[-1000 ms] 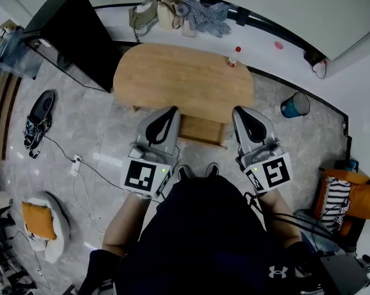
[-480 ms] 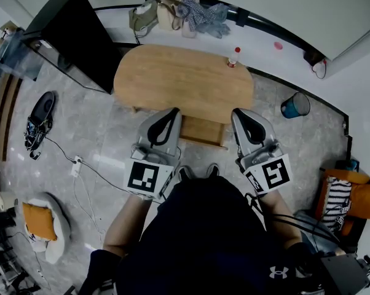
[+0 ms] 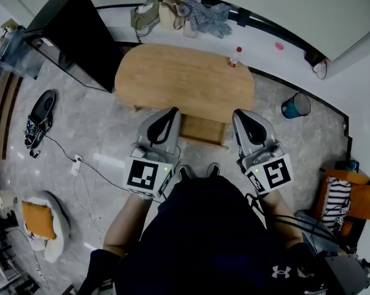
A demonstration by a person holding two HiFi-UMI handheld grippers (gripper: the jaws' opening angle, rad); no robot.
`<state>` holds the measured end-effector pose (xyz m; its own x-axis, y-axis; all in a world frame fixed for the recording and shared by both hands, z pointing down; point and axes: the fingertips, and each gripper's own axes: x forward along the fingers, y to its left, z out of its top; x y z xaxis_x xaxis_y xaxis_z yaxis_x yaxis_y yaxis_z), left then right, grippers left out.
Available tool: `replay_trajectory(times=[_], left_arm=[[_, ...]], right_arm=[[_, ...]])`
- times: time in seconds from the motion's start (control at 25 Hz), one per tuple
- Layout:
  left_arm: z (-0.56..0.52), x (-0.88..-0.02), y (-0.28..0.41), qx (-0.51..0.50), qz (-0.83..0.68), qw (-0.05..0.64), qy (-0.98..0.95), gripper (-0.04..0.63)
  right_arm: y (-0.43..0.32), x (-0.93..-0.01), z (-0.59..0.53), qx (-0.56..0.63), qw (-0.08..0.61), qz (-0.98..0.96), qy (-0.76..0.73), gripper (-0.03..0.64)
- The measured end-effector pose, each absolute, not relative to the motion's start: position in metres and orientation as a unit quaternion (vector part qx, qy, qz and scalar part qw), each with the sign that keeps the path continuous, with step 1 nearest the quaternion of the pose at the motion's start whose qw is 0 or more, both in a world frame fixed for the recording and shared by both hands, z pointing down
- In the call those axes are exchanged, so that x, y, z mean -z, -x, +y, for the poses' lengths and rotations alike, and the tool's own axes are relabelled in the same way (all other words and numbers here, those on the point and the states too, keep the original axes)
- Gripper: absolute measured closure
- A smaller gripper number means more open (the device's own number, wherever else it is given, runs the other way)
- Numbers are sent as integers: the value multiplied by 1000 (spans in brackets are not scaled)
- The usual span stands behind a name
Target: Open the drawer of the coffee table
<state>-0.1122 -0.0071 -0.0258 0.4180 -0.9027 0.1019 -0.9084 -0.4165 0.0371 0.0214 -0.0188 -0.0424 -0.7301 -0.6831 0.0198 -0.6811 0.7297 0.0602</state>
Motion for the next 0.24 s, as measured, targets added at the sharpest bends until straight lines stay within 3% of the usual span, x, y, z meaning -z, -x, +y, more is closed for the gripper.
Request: replay_trajectory(times=[0.24], left_arm=[[-9, 27, 119, -32, -516, -39, -855, 594]], right_arm=[[-14, 41, -13, 36, 32, -929, -367, 615]])
